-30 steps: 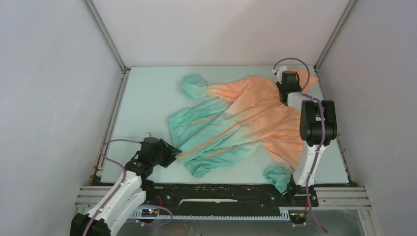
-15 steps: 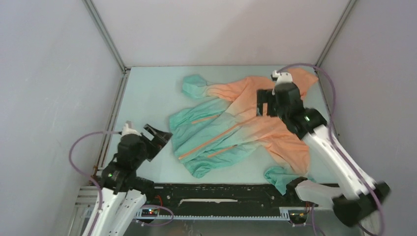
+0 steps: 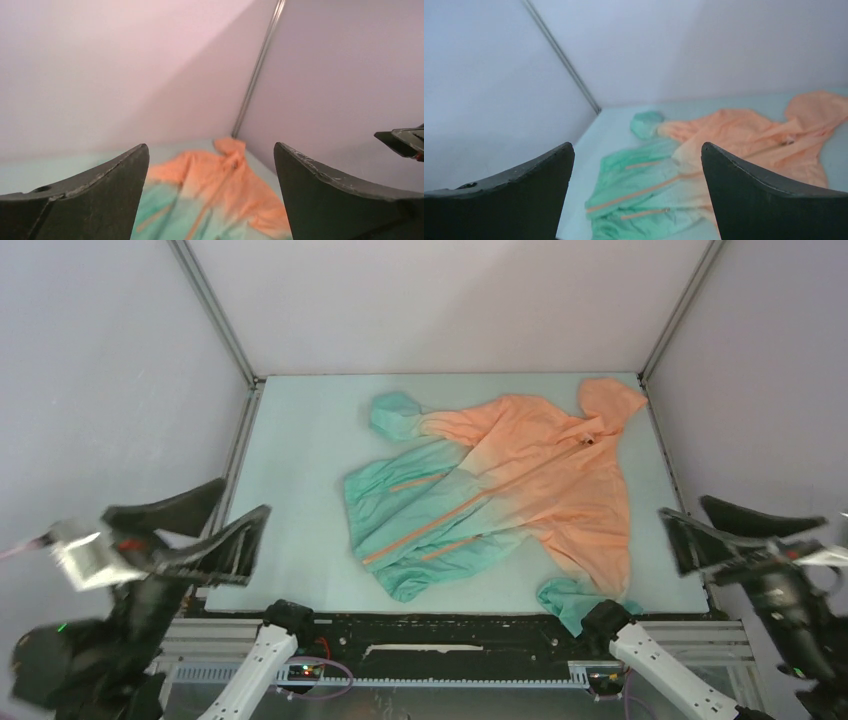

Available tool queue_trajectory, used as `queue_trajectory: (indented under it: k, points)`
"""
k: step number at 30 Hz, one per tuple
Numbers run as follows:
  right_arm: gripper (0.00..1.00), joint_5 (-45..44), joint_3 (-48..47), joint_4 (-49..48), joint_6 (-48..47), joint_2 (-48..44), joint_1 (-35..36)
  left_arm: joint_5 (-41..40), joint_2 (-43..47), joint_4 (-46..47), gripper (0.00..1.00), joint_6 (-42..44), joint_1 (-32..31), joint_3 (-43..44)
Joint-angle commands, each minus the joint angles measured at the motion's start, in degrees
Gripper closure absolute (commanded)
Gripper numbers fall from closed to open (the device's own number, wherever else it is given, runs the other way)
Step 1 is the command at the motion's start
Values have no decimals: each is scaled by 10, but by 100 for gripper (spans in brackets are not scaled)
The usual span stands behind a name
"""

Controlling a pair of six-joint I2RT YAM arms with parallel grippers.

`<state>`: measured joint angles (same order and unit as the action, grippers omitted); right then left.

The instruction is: Zip up the jacket

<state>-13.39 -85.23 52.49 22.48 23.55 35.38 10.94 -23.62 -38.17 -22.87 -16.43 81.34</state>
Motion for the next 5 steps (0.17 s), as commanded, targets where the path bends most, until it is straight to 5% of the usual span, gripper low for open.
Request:
queue_trajectory:
  k: [1, 5]
  points:
    - [0, -19, -70, 39, -33, -4, -32, 7, 4, 23, 0, 84, 2, 56]
    - [1, 3, -119, 62, -68, 4, -96, -4, 18, 74, 0, 78, 2, 53]
